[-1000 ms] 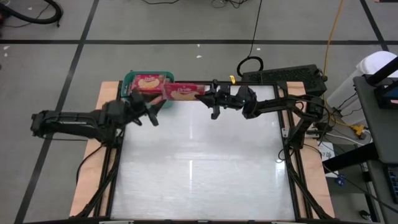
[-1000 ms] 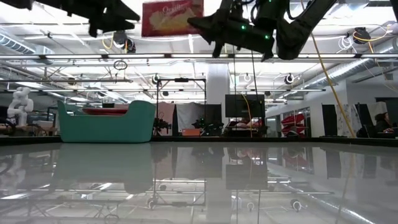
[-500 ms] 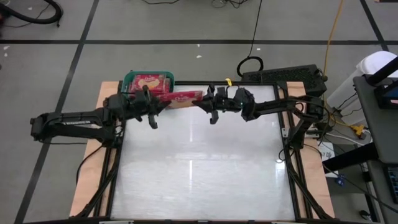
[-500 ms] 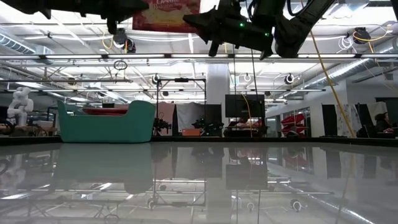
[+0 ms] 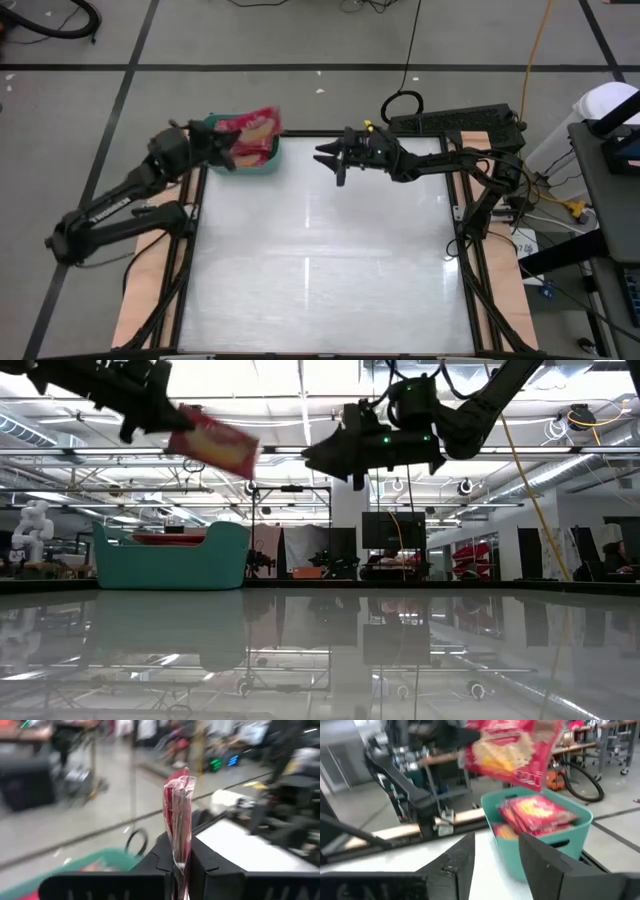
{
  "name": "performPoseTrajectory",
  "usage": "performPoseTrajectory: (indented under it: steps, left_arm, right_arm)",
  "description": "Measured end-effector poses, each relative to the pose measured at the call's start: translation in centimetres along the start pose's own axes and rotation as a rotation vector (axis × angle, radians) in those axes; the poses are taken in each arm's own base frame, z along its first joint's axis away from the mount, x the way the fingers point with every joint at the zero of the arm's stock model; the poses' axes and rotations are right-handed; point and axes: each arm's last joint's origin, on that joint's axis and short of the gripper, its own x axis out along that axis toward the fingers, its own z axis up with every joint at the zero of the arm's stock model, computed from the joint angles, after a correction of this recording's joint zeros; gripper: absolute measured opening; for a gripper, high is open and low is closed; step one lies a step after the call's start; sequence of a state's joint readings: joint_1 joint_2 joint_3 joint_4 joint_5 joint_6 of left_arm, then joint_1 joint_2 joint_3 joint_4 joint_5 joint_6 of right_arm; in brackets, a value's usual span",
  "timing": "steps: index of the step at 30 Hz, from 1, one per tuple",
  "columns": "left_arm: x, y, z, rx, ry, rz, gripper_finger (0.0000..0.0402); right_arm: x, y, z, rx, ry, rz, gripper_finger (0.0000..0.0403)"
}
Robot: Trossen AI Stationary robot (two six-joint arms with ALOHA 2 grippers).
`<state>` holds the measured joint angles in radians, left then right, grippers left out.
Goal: Sort popcorn bags into baskets
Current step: Stack the red popcorn bag on the red popcorn bags in the green bin
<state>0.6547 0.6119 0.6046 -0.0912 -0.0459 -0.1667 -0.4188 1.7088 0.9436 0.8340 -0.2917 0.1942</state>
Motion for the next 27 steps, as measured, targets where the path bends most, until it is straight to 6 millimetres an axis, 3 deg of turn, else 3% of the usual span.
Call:
performPoseTrajectory:
  steps: [5,9,15,20,27]
  left_arm:
    - [-0.8,3.3,-0.4,-0.122,0.155,0.124,0.0034]
    - [-1.1,5.7,-0.8,-0.202,0.203,0.216,0.0021]
    - [1.0,8.7,-1.4,-0.298,0.260,0.100,0.0022]
    - [2.7,11.0,-3.2,-0.386,0.370,0.160,0.0062]
    - [3.7,11.9,-3.8,-0.373,0.388,0.211,0.0073]
  right_arm:
    - [0.0,0.0,-0.6,-0.049,0.060,-0.006,0.0150]
    - [0.2,0.7,-1.0,-0.077,0.089,0.014,0.0149]
    - [0.5,2.1,-1.4,-0.104,0.105,0.055,0.0147]
    - [0.7,3.0,-1.8,-0.098,0.136,0.077,0.0146]
    - [0.8,3.9,-2.2,-0.096,0.154,0.103,0.0146]
